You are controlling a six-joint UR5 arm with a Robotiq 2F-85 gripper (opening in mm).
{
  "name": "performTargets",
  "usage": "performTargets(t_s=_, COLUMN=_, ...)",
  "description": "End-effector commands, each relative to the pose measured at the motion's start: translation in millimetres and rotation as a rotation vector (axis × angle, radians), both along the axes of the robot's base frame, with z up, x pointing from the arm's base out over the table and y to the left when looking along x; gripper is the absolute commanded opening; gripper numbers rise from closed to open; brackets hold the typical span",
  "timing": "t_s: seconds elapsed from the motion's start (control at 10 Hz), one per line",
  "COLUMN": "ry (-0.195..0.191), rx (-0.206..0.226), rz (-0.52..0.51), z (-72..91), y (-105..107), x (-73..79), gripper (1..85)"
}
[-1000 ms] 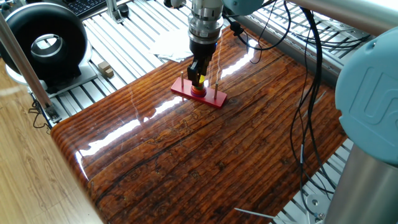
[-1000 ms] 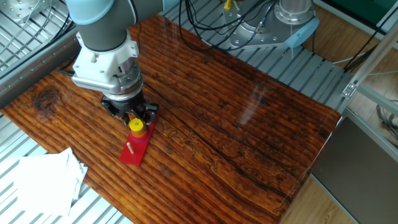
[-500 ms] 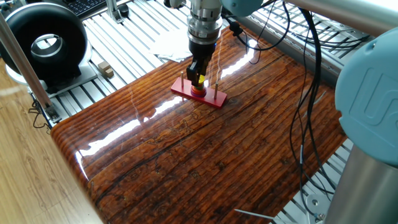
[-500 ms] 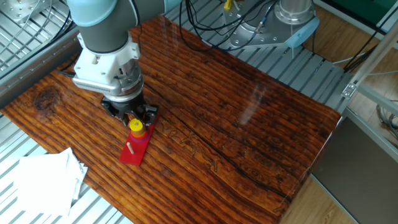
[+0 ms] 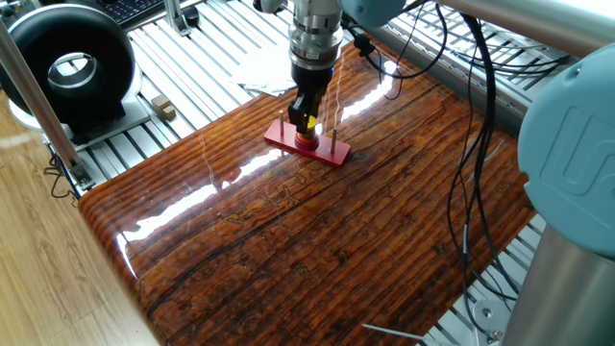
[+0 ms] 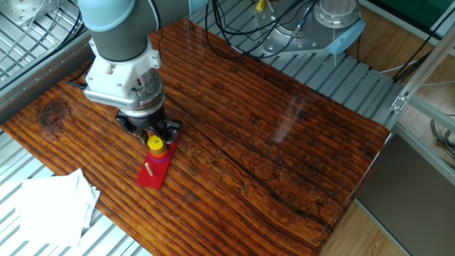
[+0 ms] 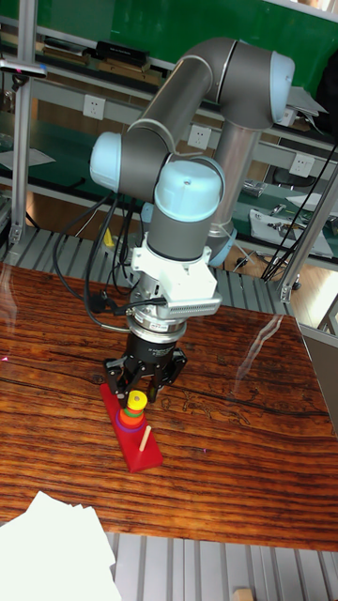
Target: Take out one Hanoi block and throw it aside
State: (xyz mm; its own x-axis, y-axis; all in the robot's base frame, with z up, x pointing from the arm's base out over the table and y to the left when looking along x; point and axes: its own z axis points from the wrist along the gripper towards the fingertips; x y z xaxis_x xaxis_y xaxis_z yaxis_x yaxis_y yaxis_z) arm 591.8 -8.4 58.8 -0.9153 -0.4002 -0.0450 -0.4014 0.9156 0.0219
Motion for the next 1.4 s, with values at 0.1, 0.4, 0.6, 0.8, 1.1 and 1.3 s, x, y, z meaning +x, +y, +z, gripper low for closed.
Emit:
performTargets(t_s=0.1, ry=0.000, rx=0.010, rz=-0.010, z=0.9, y=2.6, x=-0.2, gripper=43.7)
performTargets(t_s=0.4, ry=0.002, rx=0.010, rz=-0.016, z=1.1, y=2.7, x=-0.5, gripper=39.0)
performTargets(t_s=0.6, ry=0.003, rx=0.013, rz=-0.026, z=1.9, y=4.0, x=-1.1, gripper=35.7)
performTargets(t_s=0.8, ry=0.005, rx=0.017, rz=-0.032, z=3.8, y=4.9, x=-1.4, gripper=34.0)
performTargets(t_s=1.1, ry=0.011, rx=0.013, rz=-0.028, z=13.2, y=2.3, x=-1.4, gripper=32.7)
performTargets(t_s=1.3, ry=0.014, rx=0.010, rz=-0.028, z=18.1, y=1.4, x=-1.2, gripper=32.0)
